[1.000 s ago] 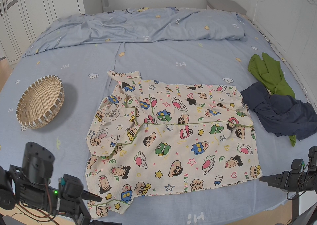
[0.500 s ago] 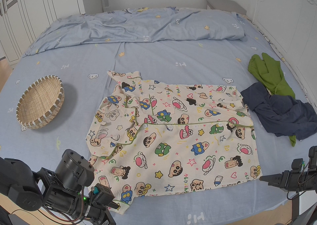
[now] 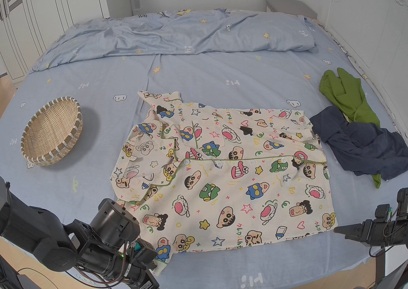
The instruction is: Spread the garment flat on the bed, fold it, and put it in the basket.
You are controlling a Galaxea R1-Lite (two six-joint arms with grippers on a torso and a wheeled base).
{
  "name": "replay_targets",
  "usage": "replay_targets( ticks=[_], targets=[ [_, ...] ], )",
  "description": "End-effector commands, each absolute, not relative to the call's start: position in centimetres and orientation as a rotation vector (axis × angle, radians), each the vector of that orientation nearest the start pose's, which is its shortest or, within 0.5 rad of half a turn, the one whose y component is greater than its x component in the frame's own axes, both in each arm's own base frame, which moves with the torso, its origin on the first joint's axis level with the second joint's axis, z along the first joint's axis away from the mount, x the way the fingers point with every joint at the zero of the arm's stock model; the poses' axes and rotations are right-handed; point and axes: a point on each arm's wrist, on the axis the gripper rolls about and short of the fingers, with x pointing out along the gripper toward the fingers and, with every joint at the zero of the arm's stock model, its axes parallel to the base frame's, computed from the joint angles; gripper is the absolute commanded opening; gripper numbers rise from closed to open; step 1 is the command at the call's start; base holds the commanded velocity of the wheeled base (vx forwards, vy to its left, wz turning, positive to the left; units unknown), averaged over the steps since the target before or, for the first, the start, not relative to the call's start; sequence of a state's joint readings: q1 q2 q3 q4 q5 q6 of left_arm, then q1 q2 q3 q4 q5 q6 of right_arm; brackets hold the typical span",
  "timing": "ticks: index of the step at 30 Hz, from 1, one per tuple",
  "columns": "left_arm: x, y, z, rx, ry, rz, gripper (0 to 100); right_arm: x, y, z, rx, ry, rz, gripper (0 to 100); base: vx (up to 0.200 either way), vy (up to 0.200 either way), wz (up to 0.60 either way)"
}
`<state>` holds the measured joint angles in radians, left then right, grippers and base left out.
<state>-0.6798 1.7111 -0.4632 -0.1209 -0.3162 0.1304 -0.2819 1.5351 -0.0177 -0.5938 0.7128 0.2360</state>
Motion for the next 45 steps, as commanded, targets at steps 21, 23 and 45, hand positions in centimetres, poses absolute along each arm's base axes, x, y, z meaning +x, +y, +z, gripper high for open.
replay_targets(
  ticks=[21,23,45],
  targets=[
    [18.1,-13.4,5.0,0.285,1.143,-0.895,100,12.7,-2.2,5.0,0.669,0.877,0.301,100,0.0,0.0,0.0],
    [18.2,-13.5,4.8,0.285,1.142,-0.895,100,12.7,-2.2,5.0,0.669,0.877,0.301,100,0.0,0.0,0.0],
    [19.4,-13.2,3.6,0.264,1.155,-0.858,0,12.6,-2.2,5.1,0.668,0.871,0.299,100,0.0,0.0,0.0]
  ],
)
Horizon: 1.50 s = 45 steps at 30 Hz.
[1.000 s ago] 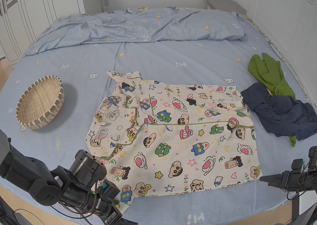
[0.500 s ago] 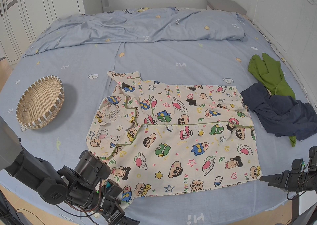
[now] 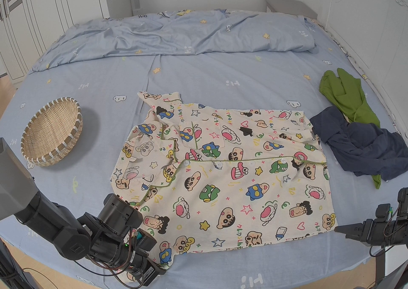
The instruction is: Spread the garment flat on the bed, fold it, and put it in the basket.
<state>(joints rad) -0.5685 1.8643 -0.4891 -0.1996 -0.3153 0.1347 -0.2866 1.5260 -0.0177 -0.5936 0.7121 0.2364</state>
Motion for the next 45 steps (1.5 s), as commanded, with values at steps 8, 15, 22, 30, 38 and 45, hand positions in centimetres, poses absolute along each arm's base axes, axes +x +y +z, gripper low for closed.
replay_targets(
  ticks=[8,15,22,30,38,45],
  targets=[
    [18.3,-13.5,4.5,0.264,1.13,-0.886,0,12.6,-2.2,5.2,0.664,0.863,0.299,100,0.0,0.0,0.0],
    [16.9,-15.2,5.2,0.199,1.159,-0.897,0,12.6,-2.2,5.3,0.664,0.862,0.299,100,0.0,0.0,0.0],
    [16.8,-15.6,4.4,0.185,1.207,-0.884,0,12.6,-2.2,5.3,0.661,0.862,0.298,100,0.0,0.0,0.0],
    [16.7,-15.6,4.3,0.186,1.212,-0.886,0,12.6,-2.2,5.2,0.662,0.863,0.298,100,0.0,0.0,0.0],
    [16.5,-15.5,4.6,0.181,1.207,-0.89,100,12.6,-2.2,5.2,0.664,0.865,0.298,100,0.0,0.0,0.0],
    [16.1,-15.3,7.5,0.053,1.13,-0.934,100,12.6,-2.1,5.2,0.666,0.869,0.301,100,0.0,0.0,0.0]
  ],
)
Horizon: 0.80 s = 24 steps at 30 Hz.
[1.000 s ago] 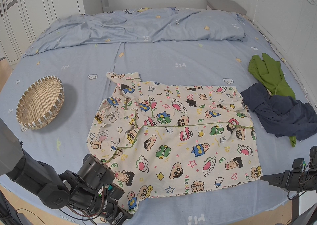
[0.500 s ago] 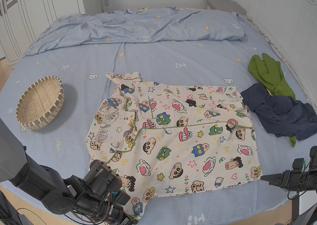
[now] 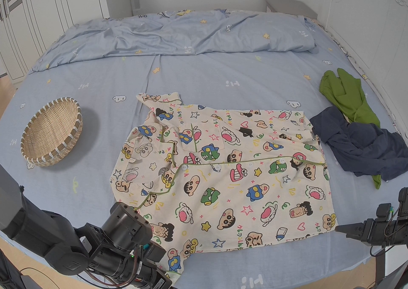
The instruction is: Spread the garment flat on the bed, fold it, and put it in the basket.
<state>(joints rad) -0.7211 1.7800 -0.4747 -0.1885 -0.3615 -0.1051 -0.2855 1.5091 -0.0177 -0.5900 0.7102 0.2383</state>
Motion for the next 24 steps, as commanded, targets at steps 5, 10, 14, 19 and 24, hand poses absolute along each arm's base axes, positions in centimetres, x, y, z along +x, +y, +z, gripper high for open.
replay_targets(
  ticks=[5,10,14,19,24],
  targets=[
    [15.6,-14.8,10.0,-0.039,1.053,-0.983,100,12.4,-1.9,5.0,0.678,0.904,0.311,100,0.0,0.0,0.0],
    [15.6,-14.6,11.8,-0.098,0.99,-0.983,100,13.0,-1.8,4.6,0.683,0.93,0.337,100,0.0,0.0,0.0],
    [16.6,-14.1,14.1,-0.22,0.926,-0.926,100,14.5,-2.1,3.5,0.696,0.955,0.342,100,0.0,0.0,0.0],
    [17.6,-12.7,17.1,-0.364,0.831,-0.852,100,15.7,-2.3,2.7,0.703,0.92,0.389,100,0.0,0.0,0.0],
    [19.1,-10.9,19.2,-0.472,0.762,-0.788,100,16.6,-2.4,2.5,0.715,0.882,0.447,100,0.0,0.0,0.0]
  ],
)
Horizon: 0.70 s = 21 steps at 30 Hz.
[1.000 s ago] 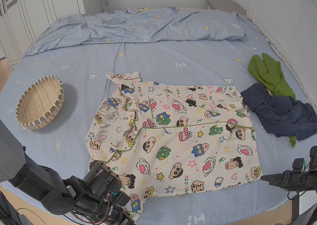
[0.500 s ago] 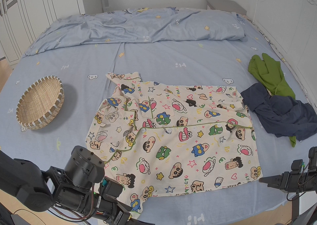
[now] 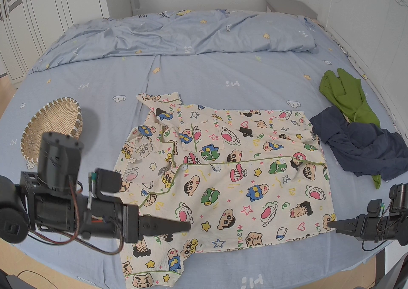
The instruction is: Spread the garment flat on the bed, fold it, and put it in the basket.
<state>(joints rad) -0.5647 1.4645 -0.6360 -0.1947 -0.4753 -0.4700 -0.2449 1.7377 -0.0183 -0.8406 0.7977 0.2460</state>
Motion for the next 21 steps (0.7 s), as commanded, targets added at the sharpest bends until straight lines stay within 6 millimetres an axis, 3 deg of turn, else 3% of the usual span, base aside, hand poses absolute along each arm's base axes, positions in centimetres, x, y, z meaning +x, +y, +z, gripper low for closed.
replay_targets(
  ticks=[1,6,14,15,21],
  targets=[
    [19.2,-10.8,19.3,-0.477,0.759,-0.785,100,16.7,-2.4,2.5,0.716,0.883,0.446,100,0.0,0.0,0.0],
    [20.3,-9.2,20.4,-0.537,0.718,-0.755,100,17.1,-2.5,2.1,0.728,0.886,0.443,100,0.0,0.0,0.0],
    [20.9,-8.2,21.2,-0.556,0.679,-0.72,100,17.8,-2.7,1.9,0.732,0.867,0.441,100,0.0,0.0,0.0],
    [21.0,-8.1,21.2,-0.558,0.674,-0.716,100,17.8,-2.8,2.0,0.734,0.859,0.435,0,0.0,0.0,0.0],
    [21.2,-7.6,21.4,-0.563,0.661,-0.699,100,17.9,-2.9,2.1,0.75,0.843,0.425,0,0.0,0.0,0.0]
  ],
)
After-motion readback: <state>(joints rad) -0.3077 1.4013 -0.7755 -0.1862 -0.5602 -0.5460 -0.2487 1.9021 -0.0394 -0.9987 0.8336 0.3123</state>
